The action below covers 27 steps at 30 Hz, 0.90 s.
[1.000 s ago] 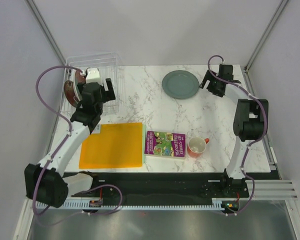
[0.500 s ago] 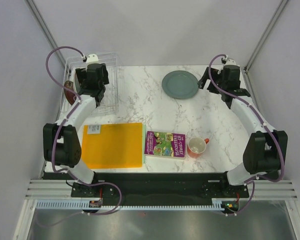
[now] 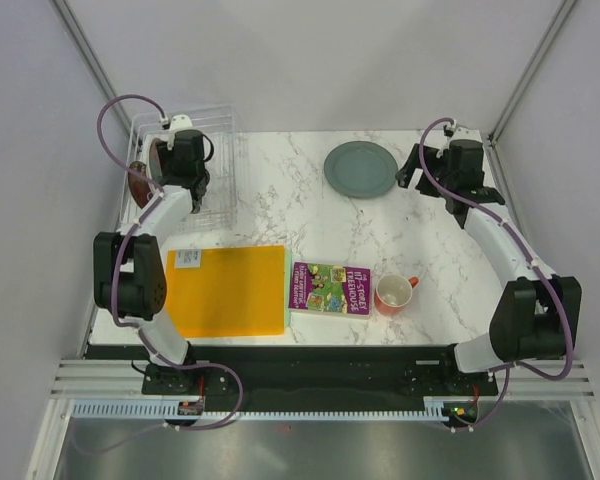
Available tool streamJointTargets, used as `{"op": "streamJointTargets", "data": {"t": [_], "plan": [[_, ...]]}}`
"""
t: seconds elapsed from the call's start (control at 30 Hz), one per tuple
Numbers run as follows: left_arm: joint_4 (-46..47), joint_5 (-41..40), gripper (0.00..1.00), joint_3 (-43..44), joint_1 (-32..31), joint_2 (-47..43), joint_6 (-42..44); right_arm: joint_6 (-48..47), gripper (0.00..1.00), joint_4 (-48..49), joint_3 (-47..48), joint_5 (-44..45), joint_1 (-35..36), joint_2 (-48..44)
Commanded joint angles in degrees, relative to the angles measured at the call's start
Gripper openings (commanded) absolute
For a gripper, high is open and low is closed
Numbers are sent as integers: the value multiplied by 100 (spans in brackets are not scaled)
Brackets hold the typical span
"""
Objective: Unload the plates from the dish rack
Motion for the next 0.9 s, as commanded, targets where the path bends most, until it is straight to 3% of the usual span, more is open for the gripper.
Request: {"op": "streamJointTargets", "data": {"t": [0.0,0.1,0.23,0.37,0.5,0.87], "plan": [[87,-356,37,177,7,133,206,-99,98,87,-141,-57,-8,-209],[78,-355,2,133,7,89,163,-90,98,87,-203,-48,-8,-227],[78,-363,2,247,-54,106,407,-98,98,96,-256,-75,-8,-218],[96,-1092,2,668,-239,194,856,-81,98,87,-309,-84,-8,-244],[122,-1322,2,985,-362,133,1251,-81,98,61,-291,-58,1,-332],[351,-1674,2,1749,-890,-569,2438,-81,98,-27,-309,-101,1,-482]]}}
